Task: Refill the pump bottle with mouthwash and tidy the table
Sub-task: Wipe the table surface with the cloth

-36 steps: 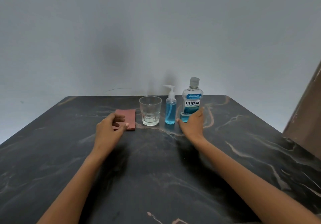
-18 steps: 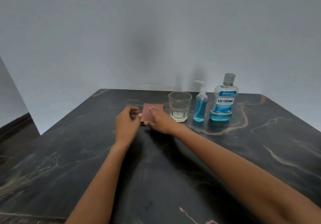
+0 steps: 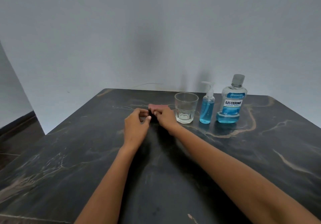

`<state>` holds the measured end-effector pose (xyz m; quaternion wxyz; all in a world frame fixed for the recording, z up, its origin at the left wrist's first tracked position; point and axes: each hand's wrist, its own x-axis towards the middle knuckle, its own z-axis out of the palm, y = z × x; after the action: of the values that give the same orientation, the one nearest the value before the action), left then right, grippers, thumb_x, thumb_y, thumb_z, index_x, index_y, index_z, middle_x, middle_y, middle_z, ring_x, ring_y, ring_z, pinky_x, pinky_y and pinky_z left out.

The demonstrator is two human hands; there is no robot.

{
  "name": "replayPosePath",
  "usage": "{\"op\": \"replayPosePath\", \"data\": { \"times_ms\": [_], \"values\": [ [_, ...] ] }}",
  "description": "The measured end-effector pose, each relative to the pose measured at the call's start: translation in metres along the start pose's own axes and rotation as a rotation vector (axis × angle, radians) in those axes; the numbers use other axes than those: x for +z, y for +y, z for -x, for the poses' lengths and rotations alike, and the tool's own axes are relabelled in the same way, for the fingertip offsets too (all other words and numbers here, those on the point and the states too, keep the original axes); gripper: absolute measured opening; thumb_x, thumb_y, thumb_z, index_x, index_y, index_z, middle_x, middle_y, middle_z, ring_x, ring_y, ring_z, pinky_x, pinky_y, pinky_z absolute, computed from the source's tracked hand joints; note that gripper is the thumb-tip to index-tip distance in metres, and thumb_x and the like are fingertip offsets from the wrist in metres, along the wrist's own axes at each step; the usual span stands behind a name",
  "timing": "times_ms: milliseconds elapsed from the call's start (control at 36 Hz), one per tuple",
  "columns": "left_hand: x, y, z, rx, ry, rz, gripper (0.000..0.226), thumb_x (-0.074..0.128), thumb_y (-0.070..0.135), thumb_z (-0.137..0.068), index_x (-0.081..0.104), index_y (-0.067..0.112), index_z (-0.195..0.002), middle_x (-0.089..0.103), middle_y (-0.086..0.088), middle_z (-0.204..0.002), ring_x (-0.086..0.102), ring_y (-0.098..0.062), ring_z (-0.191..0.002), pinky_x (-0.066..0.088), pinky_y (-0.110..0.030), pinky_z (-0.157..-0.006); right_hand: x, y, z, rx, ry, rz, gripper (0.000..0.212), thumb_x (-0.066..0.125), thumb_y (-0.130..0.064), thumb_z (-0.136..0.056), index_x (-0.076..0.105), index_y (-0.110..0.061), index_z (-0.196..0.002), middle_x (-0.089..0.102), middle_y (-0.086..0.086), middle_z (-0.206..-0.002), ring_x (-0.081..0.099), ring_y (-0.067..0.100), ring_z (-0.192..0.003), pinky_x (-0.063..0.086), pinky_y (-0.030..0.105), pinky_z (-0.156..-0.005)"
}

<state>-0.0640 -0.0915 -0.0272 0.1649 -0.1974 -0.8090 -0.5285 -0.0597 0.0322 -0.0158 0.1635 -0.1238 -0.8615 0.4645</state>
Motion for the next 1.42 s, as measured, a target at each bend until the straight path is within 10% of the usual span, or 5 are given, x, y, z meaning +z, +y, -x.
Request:
{"op": "replayPosePath", "data": {
  "times_ms": [222, 389, 694, 889, 1417],
  "values": [
    [-0.003, 0.012, 0.003, 0.041, -0.003, 0.016, 0.015, 0.066, 0.018, -0.087, 0.066, 0.014, -0.101, 0.066, 0.005, -0.094, 0.062, -0.012, -0.085, 0.048, -0.026, -0.077, -0.063, -0.020, 0.047, 0.305, -0.080, -0.689, 0.034, 0.041, -0.016, -0.101, 0.050, -0.003, -0.132, 0.060, 0.018, -0.127, 0.057, 0.031, -0.119, 0.044, 0.045, -0.104],
    [-0.009, 0.036, 0.016, 0.088, -0.149, -0.046, 0.021, 0.065, 0.020, -0.088, 0.065, 0.012, -0.108, 0.067, 0.003, -0.102, 0.059, -0.010, -0.088, 0.041, -0.019, -0.073, -0.140, -0.011, 0.119, 0.306, -0.051, -0.874, 0.020, 0.044, -0.012, -0.099, 0.062, -0.007, -0.098, 0.069, 0.007, -0.092, 0.067, 0.018, -0.089, 0.056, 0.034, -0.082],
    [-0.036, 0.056, 0.067, 0.270, -0.503, -0.433, 0.040, 0.058, 0.034, -0.092, 0.060, 0.016, -0.127, 0.058, -0.003, -0.135, 0.050, -0.022, -0.128, 0.035, -0.041, -0.107, -0.220, 0.034, 0.222, -0.124, 0.061, 0.763, 0.028, 0.056, -0.011, -0.093, 0.064, -0.013, -0.120, 0.073, 0.011, -0.107, 0.068, 0.027, -0.093, 0.038, 0.022, -0.070],
    [-0.053, 0.036, 0.093, 0.301, -0.525, -0.537, 0.042, 0.048, 0.048, -0.094, 0.062, 0.026, -0.126, 0.047, 0.005, -0.145, 0.041, -0.015, -0.136, 0.029, -0.039, -0.106, -0.192, 0.052, 0.238, 0.147, -0.270, 0.619, 0.054, 0.038, -0.022, -0.101, 0.018, -0.011, -0.150, 0.005, 0.006, -0.161, 0.003, 0.012, -0.148, 0.001, 0.020, -0.115],
    [-0.055, 0.031, 0.112, 0.308, -0.507, -0.571, 0.041, 0.050, 0.042, -0.091, 0.061, 0.025, -0.127, 0.051, 0.007, -0.140, 0.045, -0.011, -0.132, 0.026, -0.030, -0.100, -0.169, 0.072, 0.162, 0.233, -0.054, 0.769, 0.047, 0.032, -0.018, -0.102, 0.027, -0.001, -0.146, 0.017, 0.018, -0.158, 0.017, 0.029, -0.147, 0.016, 0.041, -0.120]
  ]
}}
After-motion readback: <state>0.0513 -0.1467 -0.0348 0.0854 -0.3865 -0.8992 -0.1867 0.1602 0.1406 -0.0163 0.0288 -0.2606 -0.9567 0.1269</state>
